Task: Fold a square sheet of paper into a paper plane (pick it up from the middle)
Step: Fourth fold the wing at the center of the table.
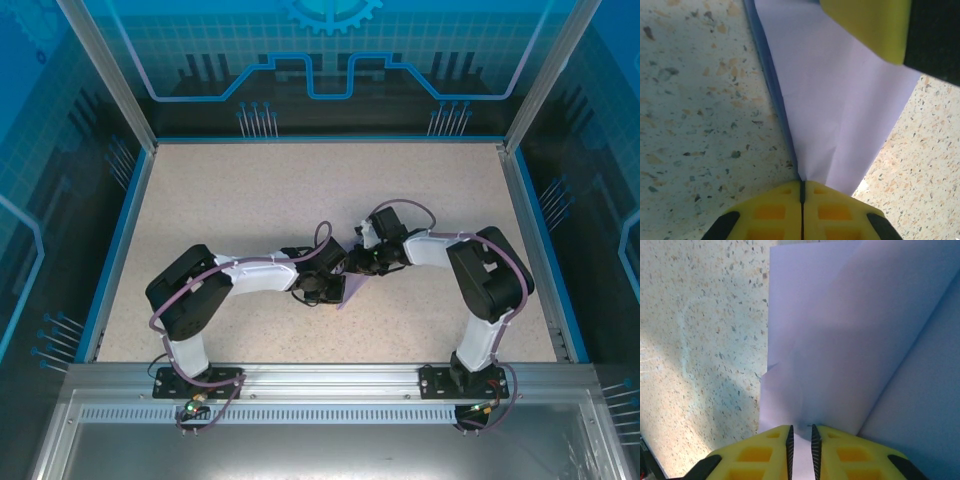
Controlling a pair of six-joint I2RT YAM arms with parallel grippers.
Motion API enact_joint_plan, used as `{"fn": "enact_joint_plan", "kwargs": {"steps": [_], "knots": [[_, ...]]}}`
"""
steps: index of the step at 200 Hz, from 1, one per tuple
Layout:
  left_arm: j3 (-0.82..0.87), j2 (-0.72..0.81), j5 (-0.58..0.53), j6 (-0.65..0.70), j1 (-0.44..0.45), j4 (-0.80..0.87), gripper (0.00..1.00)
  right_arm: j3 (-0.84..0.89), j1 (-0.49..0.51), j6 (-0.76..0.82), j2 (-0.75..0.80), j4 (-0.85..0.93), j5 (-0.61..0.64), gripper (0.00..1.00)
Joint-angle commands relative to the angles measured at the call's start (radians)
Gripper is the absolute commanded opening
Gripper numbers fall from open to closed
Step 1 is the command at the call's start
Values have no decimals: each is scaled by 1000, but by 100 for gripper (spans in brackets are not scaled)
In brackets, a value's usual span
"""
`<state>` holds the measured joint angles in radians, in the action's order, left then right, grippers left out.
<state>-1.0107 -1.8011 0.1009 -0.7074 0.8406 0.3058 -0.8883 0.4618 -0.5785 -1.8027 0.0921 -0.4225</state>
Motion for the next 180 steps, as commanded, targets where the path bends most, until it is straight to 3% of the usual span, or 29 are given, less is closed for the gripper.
{"fn": "enact_joint_plan", "kwargs": {"steps": [1,70,123,180], "knots": [[21,-44,-30,3,9,26,5,43,-26,-15,44,10,-10,23],[26,-72,-26,14,12,8,3,150,-25,-185,162,-117,-136,19],[31,-82,-24,19,12,-7,3,224,17,-308,113,-252,-165,14],[39,-79,-26,23,14,-8,3,203,39,-266,57,-202,-118,11]]}}
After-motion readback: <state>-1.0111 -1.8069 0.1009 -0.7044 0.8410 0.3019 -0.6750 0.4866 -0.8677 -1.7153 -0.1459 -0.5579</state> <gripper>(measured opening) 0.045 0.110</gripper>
